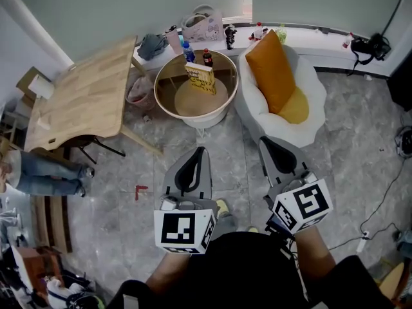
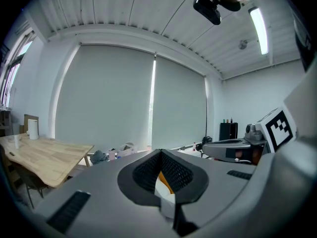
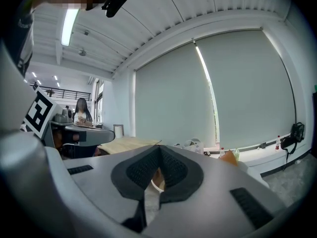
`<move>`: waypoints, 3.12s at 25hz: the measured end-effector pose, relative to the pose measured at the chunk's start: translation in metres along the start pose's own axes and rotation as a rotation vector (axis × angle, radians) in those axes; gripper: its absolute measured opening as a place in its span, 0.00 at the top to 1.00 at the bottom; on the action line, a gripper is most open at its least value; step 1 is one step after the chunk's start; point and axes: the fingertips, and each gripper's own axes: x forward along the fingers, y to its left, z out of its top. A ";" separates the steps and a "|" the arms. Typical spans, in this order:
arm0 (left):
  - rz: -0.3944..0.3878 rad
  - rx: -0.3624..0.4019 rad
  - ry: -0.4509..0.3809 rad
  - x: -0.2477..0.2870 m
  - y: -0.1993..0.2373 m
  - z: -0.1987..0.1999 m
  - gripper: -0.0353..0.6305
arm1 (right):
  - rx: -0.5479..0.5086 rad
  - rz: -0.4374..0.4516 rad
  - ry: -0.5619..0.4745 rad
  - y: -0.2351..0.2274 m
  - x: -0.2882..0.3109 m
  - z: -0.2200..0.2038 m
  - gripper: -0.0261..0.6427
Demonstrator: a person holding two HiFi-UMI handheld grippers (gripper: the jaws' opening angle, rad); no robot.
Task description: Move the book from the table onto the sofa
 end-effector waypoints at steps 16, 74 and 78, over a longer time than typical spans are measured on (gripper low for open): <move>-0.019 -0.014 -0.010 0.033 0.068 0.007 0.94 | -0.028 -0.031 0.010 0.009 0.075 0.016 0.95; 0.048 -0.004 0.050 0.246 0.190 0.023 0.94 | 0.002 0.036 0.032 -0.111 0.298 0.033 0.95; 0.059 0.000 0.061 0.279 0.197 0.034 0.94 | 0.022 0.044 0.038 -0.135 0.322 0.040 0.95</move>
